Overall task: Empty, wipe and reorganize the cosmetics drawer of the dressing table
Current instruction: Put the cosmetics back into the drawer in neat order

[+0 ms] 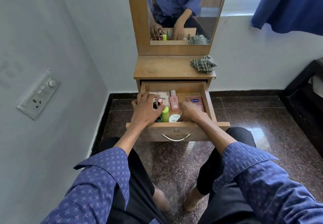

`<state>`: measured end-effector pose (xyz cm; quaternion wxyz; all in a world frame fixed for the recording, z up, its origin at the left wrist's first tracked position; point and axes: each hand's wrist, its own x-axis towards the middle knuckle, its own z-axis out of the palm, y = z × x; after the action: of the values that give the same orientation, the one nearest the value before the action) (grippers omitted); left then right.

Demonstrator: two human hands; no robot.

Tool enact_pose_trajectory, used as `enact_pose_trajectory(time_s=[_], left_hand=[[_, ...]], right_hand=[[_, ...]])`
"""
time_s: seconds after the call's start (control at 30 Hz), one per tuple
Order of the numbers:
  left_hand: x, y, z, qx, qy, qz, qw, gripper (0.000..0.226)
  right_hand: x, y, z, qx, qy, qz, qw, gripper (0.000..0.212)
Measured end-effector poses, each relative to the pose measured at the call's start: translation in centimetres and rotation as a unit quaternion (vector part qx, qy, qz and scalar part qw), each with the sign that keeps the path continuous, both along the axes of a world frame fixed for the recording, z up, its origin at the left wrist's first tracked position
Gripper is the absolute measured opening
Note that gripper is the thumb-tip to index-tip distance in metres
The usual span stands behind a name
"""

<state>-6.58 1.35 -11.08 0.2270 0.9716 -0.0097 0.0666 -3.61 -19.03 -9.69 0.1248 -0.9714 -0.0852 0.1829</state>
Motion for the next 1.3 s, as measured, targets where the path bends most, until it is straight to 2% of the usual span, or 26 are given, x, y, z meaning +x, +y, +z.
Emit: enact_pose_trajectory(time_s=[0.1,0.3,0.57,0.77,0.97,1.13,1.3], left_hand=[[0.0,0.0,-0.1,-0.002,-0.002,-0.001,1.0,0.06],[-0.1,-0.1,0.1,-0.005,0.002,-0.001,1.0,0.059],[-0.1,-0.1,0.3,0.003,0.01,-0.003,1.0,0.063],[0.0,-0.1,0.1,0.006,0.01,-0.005,1.0,0.063],[-0.1,-0.1,0.2,0.001,0.013,-0.006,1.0,0.061],[-0.1,-0.1,0.1,-0.002,0.005,-0.005,1.0,0.058],[0.1,0.0,0.0,-0.002,0.011,-0.007,1.0,0.061]], right_hand=[[0.0,-0.1,0.3,0.016,0.01,-0.01,1.0,0.061],[0.0,0.0,0.3,0.03,0.024,-0.013,0.999,0.054],[-0.3,0.3,-0.1,0.085,-0.048,-0.059,0.993,0.054],[0.1,0.1,-0.5,0.091,-0.065,-0.067,0.991,0.038],[0.1,0.4,-0.7,0.076,-0.027,-0.025,0.996,0.072],[0.0,0.7,-0.9,0.068,-0.039,-0.011,0.997,0.073],[0.1,0.4,-1.1,0.077,-0.04,-0.01,0.996,0.062]])
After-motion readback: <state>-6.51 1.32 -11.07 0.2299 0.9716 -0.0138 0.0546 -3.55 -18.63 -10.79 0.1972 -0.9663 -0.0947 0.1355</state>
